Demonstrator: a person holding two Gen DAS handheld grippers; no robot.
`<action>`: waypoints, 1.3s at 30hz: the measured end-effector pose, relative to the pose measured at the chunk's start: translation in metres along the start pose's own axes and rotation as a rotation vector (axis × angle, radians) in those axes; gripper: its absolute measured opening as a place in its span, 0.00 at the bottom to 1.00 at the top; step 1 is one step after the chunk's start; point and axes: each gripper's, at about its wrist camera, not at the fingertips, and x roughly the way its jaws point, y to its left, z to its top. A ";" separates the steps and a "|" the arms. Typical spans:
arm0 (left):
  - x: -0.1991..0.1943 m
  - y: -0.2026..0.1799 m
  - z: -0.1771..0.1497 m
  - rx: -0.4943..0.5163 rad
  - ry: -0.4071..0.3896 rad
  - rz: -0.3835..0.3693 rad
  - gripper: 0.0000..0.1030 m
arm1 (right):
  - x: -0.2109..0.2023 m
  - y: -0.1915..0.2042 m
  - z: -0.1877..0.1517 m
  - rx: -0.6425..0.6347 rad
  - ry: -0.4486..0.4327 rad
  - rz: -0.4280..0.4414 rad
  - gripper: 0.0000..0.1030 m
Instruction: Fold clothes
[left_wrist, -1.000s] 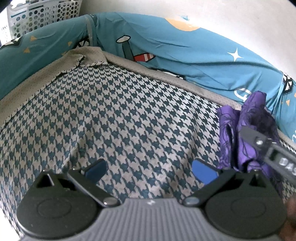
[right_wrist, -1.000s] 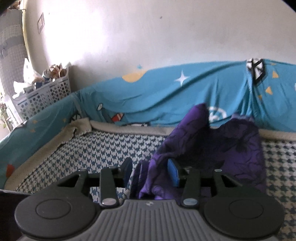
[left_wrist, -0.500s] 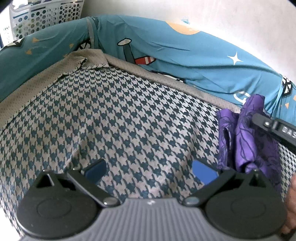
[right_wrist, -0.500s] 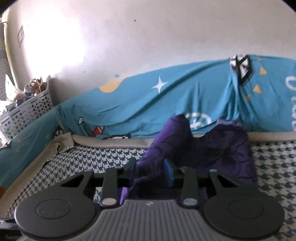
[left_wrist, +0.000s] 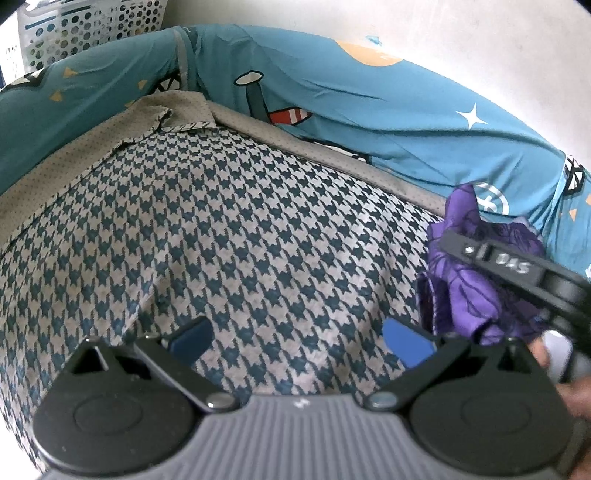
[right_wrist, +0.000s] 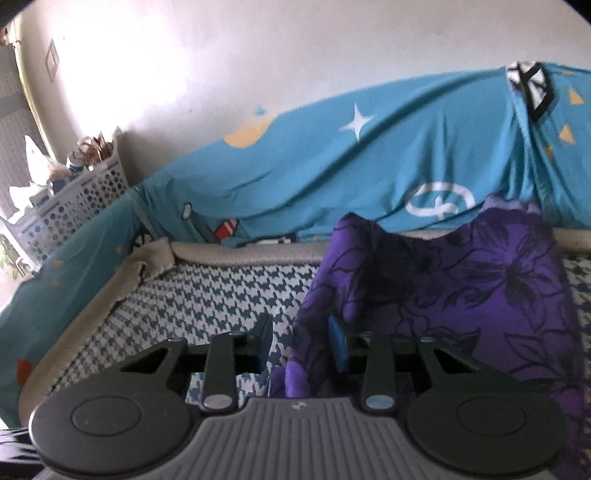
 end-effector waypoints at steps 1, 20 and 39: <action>0.000 -0.001 0.000 0.005 0.001 -0.001 1.00 | -0.007 -0.001 0.001 0.006 -0.008 -0.007 0.34; 0.003 -0.028 -0.010 0.068 0.005 0.013 1.00 | -0.086 -0.043 -0.040 0.028 0.040 -0.039 0.46; 0.002 -0.019 -0.003 0.028 -0.021 0.022 1.00 | -0.080 0.011 -0.066 -0.104 0.076 0.038 0.14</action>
